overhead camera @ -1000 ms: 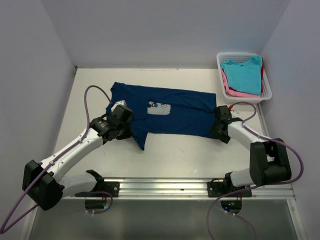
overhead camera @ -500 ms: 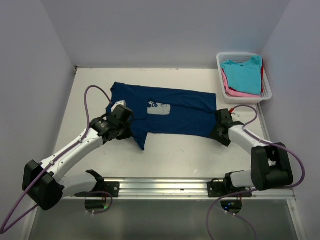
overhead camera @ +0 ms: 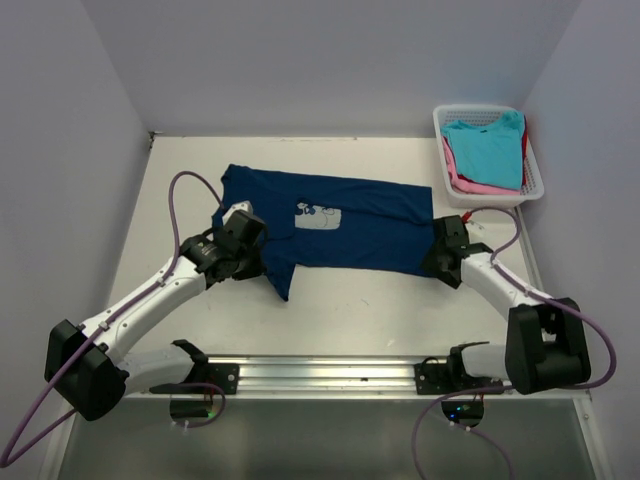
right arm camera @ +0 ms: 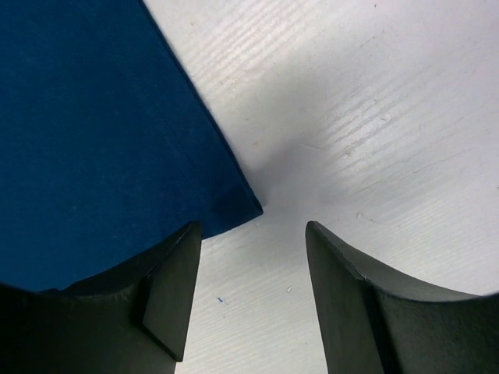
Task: Fold and stack the t-shirts
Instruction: Fold the tshirt
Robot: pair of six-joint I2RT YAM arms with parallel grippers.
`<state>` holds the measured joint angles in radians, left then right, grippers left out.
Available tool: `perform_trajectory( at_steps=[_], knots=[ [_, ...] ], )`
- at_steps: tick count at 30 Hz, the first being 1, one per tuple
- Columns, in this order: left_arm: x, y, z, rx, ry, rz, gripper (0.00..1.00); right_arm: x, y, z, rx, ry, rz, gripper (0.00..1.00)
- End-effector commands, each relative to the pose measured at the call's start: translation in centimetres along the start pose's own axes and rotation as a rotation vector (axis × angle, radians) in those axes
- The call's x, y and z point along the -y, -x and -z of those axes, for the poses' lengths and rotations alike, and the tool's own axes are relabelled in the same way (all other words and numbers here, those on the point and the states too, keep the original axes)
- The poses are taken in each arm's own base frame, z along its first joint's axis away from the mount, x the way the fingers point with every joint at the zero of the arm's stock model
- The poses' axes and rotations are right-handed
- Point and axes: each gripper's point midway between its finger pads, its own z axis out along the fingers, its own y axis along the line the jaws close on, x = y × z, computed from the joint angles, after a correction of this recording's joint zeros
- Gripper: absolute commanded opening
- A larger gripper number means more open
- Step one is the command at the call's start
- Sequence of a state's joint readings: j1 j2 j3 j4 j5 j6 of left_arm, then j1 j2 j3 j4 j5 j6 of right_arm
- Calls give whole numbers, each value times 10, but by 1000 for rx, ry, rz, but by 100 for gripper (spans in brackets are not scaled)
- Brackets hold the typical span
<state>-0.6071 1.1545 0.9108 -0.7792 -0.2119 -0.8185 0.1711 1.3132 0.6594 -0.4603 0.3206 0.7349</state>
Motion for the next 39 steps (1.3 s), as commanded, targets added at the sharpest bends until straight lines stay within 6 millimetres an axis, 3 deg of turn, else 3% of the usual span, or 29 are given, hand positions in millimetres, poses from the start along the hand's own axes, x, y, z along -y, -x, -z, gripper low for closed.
perform_trajectory(
  at_steps=[1, 11, 14, 15, 19, 21, 32, 39],
  knots=[
    [1, 0, 1, 4, -11, 0, 0, -12, 25, 15, 73, 45, -39, 60],
    [-1, -1, 3, 6, -9, 2, 0, -5, 2, -13, -6, -23, -21, 59],
    [-1, -1, 3, 6, -9, 3, 0, -3, -5, -18, -31, -39, -15, 53],
    [-1, -1, 3, 6, -9, 4, 0, -1, -9, -20, -40, -42, -12, 49],
    [-2, -2, 4, 7, -8, 6, 0, 2, -14, -20, -52, -47, -16, 10],
    [-2, -2, 4, 7, -8, 5, 0, 2, -13, -19, -46, -48, -18, 1],
    [-10, 4, 3, 58, 20, -15, 0, -8, 7, -2, 6, 7, -20, 0],
    [-27, 36, -1, 247, 104, -33, 0, -17, 28, 7, 46, 20, 6, 0]
  ],
)
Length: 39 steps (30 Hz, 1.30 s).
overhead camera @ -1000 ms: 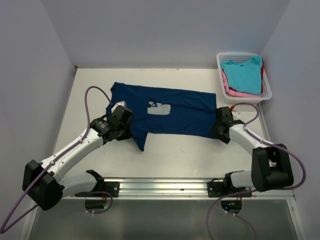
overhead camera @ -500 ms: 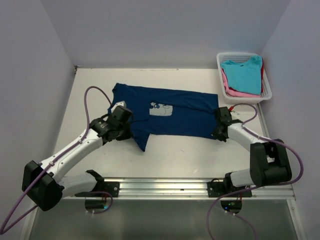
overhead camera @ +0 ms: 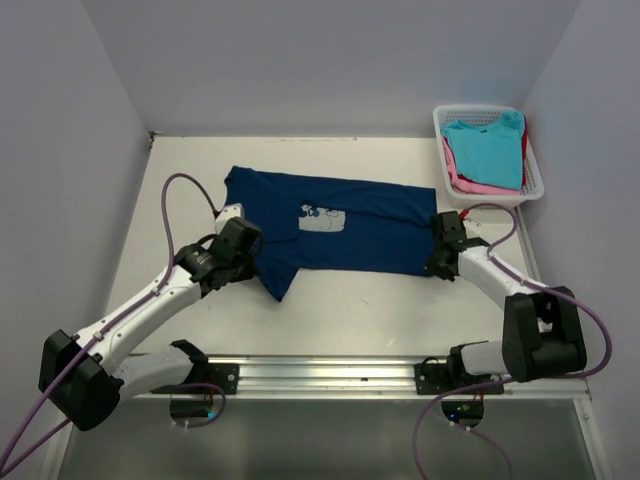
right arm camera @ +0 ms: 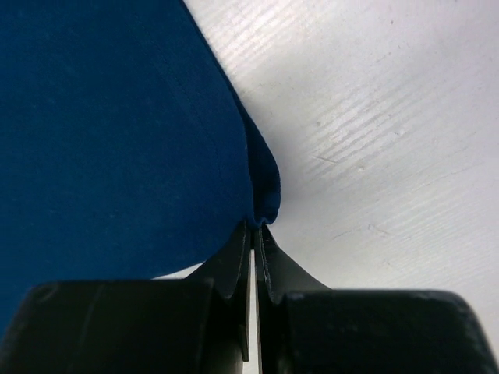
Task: Fold and stack the t-shirts
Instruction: Fold the tshirt
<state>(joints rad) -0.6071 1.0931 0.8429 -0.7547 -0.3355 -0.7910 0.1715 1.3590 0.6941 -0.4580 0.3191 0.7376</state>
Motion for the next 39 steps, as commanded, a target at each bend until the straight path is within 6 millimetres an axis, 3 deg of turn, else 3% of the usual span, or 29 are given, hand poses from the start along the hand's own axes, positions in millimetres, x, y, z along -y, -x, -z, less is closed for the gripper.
perform_trajectory(
  at_steps=[1, 13, 16, 24, 30, 39],
  knots=[
    [-2, 34, -2, 167, 30, -9, 0, -12, 23, 9, 47, 21, 10, 0],
    [6, 100, -33, 334, 79, -24, 0, -46, 61, 0, 59, 24, 62, 0],
    [-2, 119, -41, 354, 100, -11, 0, -56, 75, -2, 78, 23, 69, 0],
    [-16, 165, -52, 413, 148, 23, 0, -66, 89, -15, 73, -11, 99, 0],
    [-8, 184, -67, 415, 148, 8, 0, -68, 95, -20, 78, -25, 101, 0],
    [0, 194, -103, 380, 162, -20, 0, -64, 109, -22, 99, -43, 87, 0]
  ],
)
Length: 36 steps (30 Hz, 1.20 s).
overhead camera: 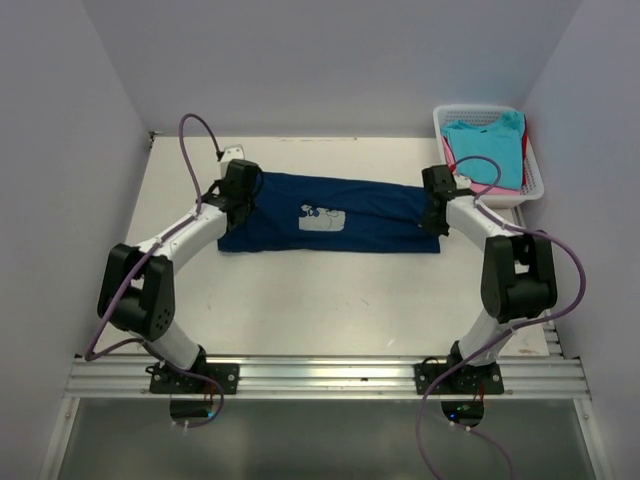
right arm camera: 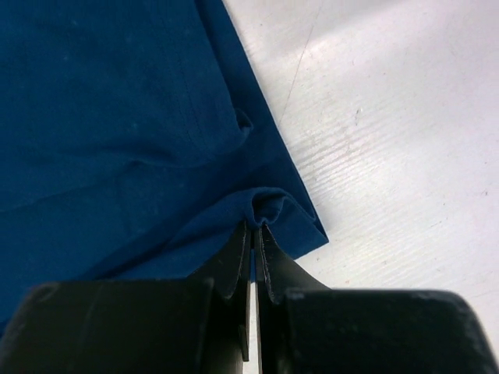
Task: Fold and stack the t-shirts
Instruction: Fold the tshirt
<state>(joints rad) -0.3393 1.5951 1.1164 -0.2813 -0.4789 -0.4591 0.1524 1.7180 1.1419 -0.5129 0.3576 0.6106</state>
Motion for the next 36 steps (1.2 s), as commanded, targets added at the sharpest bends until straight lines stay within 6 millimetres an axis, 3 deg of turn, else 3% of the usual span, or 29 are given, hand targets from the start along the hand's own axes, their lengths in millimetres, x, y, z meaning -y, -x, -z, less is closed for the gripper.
perform_trajectory(
  at_steps=[1, 16, 25, 29, 36],
  knots=[
    [7, 32, -12, 80, -7, 26, 0, 2, 25, 0, 50, -24, -15, 0],
    [0, 49, -46, 80, 32, 33, 0, -5, 37, -23, 24, -38, -22, 0],
    [7, 54, -64, 69, 23, 35, 0, -10, 50, -24, 37, -36, -30, 0],
    [12, 55, -62, 59, -10, 46, 0, -7, 52, -13, 53, -30, -39, 0],
    [13, 64, -47, 81, -40, 60, 0, 11, 38, 3, 62, -36, -54, 0]
  ],
)
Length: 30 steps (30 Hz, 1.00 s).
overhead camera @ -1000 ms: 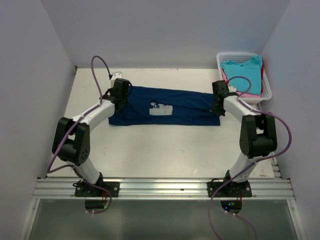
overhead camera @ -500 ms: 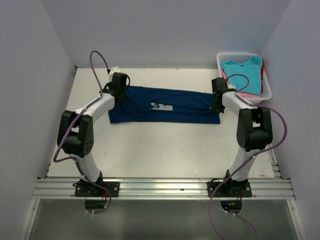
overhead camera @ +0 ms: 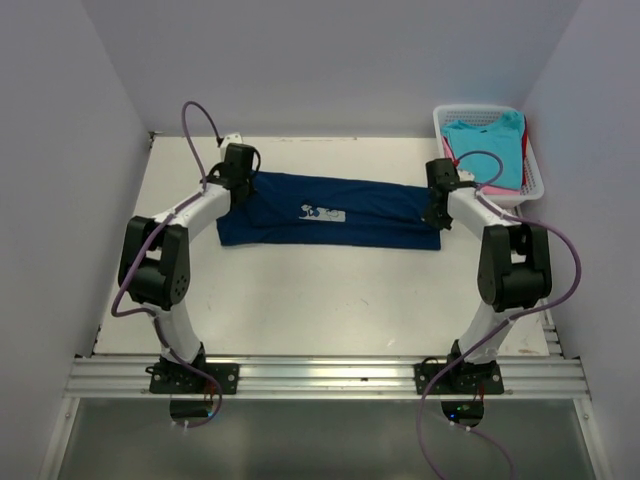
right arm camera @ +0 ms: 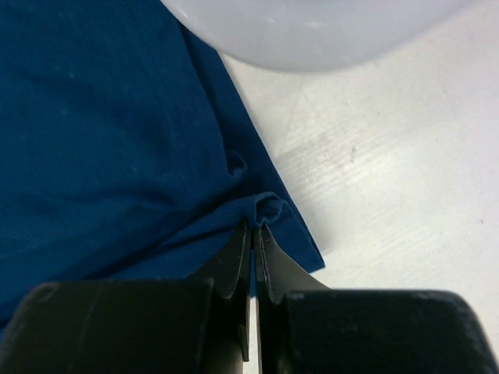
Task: Fold and stack the t-shirts
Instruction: Fold the tshirt
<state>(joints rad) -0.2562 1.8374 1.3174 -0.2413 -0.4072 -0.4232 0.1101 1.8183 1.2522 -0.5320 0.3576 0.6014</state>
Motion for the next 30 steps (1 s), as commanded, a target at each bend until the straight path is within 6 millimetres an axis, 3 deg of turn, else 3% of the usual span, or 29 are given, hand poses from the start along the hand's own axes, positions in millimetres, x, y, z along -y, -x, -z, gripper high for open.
perform_trajectory(
  at_steps=[1, 7, 12, 23, 30],
  knots=[
    [5, 44, 18, 111, -45, 45, 0, 13, 15, 23, 69, -10, -35, 0],
    [6, 52, 22, 124, -51, 45, 0, 22, 13, 26, 81, -31, -32, 0],
    [8, 52, 18, 120, -48, 43, 0, 18, 21, 24, 91, -33, -30, 0],
    [9, 45, -3, 99, -23, 28, 0, 3, 43, -2, 90, -61, -33, 0],
    [7, 32, -23, 69, -3, 23, 0, -7, 33, -27, 39, -54, -27, 0]
  ],
)
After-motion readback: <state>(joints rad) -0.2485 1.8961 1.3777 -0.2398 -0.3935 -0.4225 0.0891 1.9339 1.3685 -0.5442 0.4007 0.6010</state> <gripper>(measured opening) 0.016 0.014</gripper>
